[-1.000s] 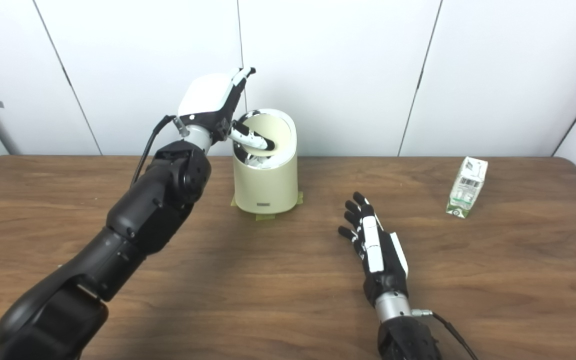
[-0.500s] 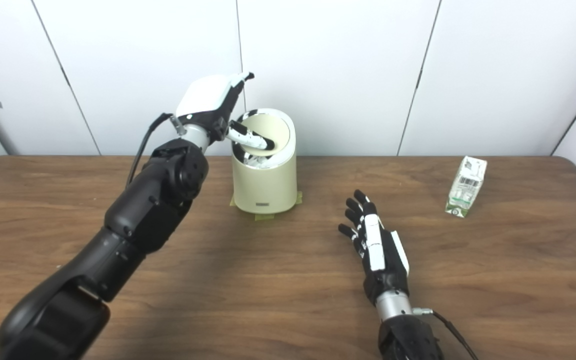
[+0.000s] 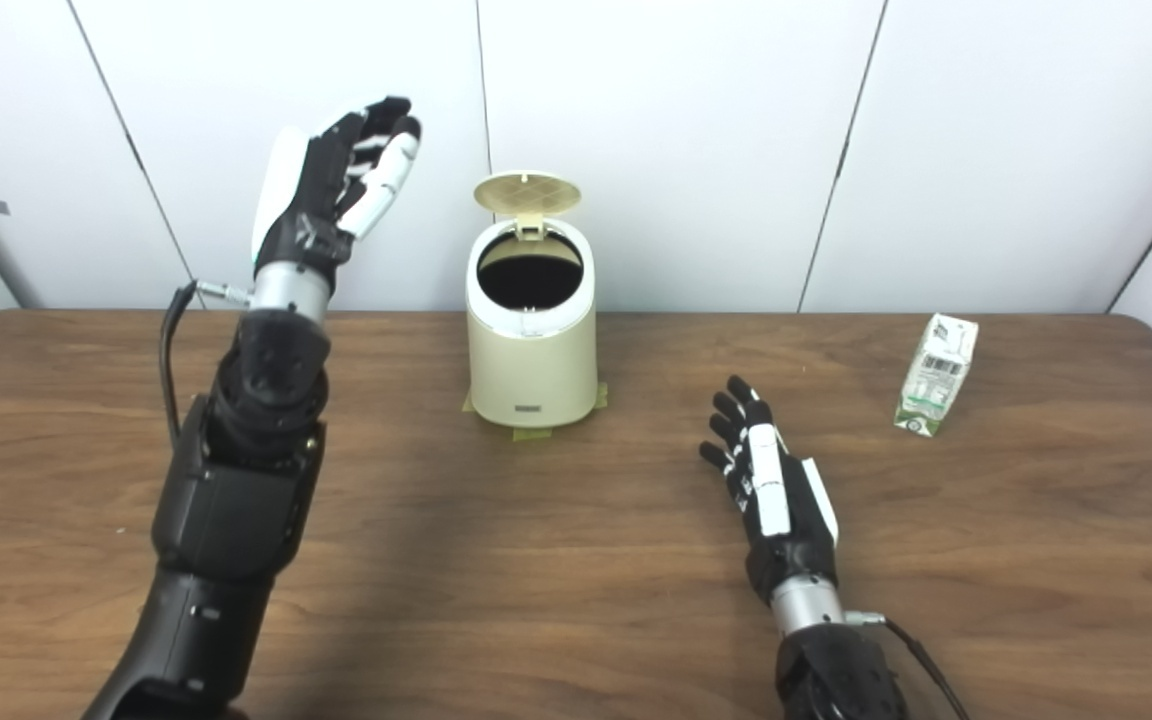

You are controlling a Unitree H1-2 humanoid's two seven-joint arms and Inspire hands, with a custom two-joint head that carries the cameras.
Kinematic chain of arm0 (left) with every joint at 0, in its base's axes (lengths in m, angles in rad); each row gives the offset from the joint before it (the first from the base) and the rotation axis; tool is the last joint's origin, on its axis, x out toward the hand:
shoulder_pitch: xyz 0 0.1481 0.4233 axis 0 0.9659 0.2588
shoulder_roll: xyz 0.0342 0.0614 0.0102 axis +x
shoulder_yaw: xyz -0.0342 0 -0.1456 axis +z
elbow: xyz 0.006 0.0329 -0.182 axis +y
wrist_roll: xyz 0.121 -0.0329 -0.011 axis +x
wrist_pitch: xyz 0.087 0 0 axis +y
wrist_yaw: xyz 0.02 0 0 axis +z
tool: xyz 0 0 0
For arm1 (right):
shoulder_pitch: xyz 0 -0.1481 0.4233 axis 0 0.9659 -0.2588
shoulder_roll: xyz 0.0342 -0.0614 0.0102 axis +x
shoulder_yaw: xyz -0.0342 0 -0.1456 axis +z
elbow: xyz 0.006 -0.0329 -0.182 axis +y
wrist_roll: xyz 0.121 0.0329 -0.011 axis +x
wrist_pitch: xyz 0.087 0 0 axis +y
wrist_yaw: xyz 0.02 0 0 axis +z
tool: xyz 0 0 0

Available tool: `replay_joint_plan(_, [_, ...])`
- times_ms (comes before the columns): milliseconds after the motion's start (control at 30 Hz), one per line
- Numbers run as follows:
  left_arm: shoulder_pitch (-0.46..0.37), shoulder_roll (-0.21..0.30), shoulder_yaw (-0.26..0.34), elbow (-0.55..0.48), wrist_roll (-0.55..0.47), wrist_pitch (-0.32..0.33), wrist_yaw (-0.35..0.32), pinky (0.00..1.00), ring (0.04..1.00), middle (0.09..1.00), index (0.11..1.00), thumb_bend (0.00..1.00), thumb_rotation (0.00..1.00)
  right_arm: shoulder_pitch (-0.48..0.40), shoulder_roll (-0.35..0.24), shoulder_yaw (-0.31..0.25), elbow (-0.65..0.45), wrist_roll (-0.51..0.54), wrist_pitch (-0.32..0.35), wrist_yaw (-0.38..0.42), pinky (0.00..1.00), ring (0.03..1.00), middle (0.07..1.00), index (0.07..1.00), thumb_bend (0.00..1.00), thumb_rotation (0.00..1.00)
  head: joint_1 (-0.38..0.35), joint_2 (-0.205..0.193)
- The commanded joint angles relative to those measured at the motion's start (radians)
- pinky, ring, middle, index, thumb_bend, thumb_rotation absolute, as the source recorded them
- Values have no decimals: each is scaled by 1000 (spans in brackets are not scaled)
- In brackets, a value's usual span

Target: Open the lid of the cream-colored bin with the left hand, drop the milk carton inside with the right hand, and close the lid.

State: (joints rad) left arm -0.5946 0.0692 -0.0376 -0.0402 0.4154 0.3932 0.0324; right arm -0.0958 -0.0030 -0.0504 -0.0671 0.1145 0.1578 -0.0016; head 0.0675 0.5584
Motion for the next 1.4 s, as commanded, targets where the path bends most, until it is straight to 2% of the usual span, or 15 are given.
replay_joint_plan(0, [11, -9, 21, -65, -48, -31, 4, 648, 744, 787, 806, 356, 818, -42, -18, -5, -55, 7, -3, 14, 802, 908, 923, 905, 603, 784, 1, 1])
replay_joint_plan(133, [102, 0, 35, -127, -100, -29, -13, 689, 759, 800, 829, 398, 840, -50, -25, -10, -64, 2, 3, 4, 804, 895, 917, 898, 601, 642, -7, 5])
replay_joint_plan(200, [139, 5, 39, -142, -119, -38, -12, 716, 773, 809, 847, 398, 871, -53, -28, -12, -71, -4, 12, 0, 769, 884, 911, 897, 596, 554, -11, 7])
replay_joint_plan(333, [233, -6, 57, -176, -170, -35, -11, 746, 807, 835, 866, 415, 904, -61, -36, -25, -94, -15, 36, -14, 724, 847, 894, 887, 647, 402, -25, 18])
replay_joint_plan(367, [257, -7, 56, -189, -179, -34, -16, 756, 820, 852, 876, 398, 934, -62, -42, -28, -96, -17, 33, -14, 724, 837, 890, 888, 701, 393, -29, 19])
replay_joint_plan(467, [314, -7, 54, -215, -208, -43, -24, 778, 839, 875, 894, 396, 980, -64, -55, -38, -97, -28, 26, -18, 715, 825, 882, 890, 753, 386, -46, 23])
replay_joint_plan(567, [369, -15, 61, -228, -261, -69, -35, 810, 853, 893, 913, 392, 998, -61, -90, -41, -90, -73, 3, -28, 703, 832, 872, 879, 748, 329, -61, 27])
replay_joint_plan(633, [391, -27, 68, -235, -299, -72, -40, 853, 872, 906, 930, 393, 1000, -55, -113, -47, -83, -92, -16, -30, 707, 838, 878, 882, 750, 328, -77, 30])
replay_joint_plan(733, [421, -34, 63, -248, -316, -71, -41, 879, 892, 917, 932, 430, 1000, -41, -142, -71, -84, -97, -29, -38, 751, 849, 882, 878, 771, 261, -102, 37])
replay_joint_plan(867, [431, -30, 63, -236, -337, -75, -50, 895, 912, 934, 935, 436, 1000, -15, -172, -86, -141, -139, -21, -49, 799, 826, 859, 864, 817, 242, -162, 42])
replay_joint_plan(933, [434, -28, 64, -231, -349, -78, -52, 892, 911, 932, 932, 439, 998, 5, -192, -96, -182, -163, -10, -52, 747, 804, 838, 845, 836, 261, -185, 43])
replay_joint_plan(1000, [435, -26, 65, -229, -358, -80, -53, 886, 905, 929, 932, 433, 999, 22, -204, -116, -217, -167, 13, -55, 738, 807, 842, 841, 855, 263, -213, 46])
replay_joint_plan(1100, [438, -22, 65, -226, -375, -80, -62, 877, 895, 920, 933, 420, 1000, 49, -226, -152, -252, -172, 41, -56, 724, 795, 826, 832, 854, 226, -248, 51])
replay_joint_plan(1233, [446, -11, 62, -228, -399, -73, -82, 898, 912, 929, 939, 441, 992, 81, -255, -205, -263, -158, 68, -52, 723, 798, 829, 841, 867, 203, -277, 56])
replay_joint_plan(1367, [445, 4, 53, -220, -379, -73, -89, 900, 914, 937, 948, 412, 994, 94, -284, -240, -243, -142, 62, -42, 709, 820, 857, 854, 851, 141, -281, 57])
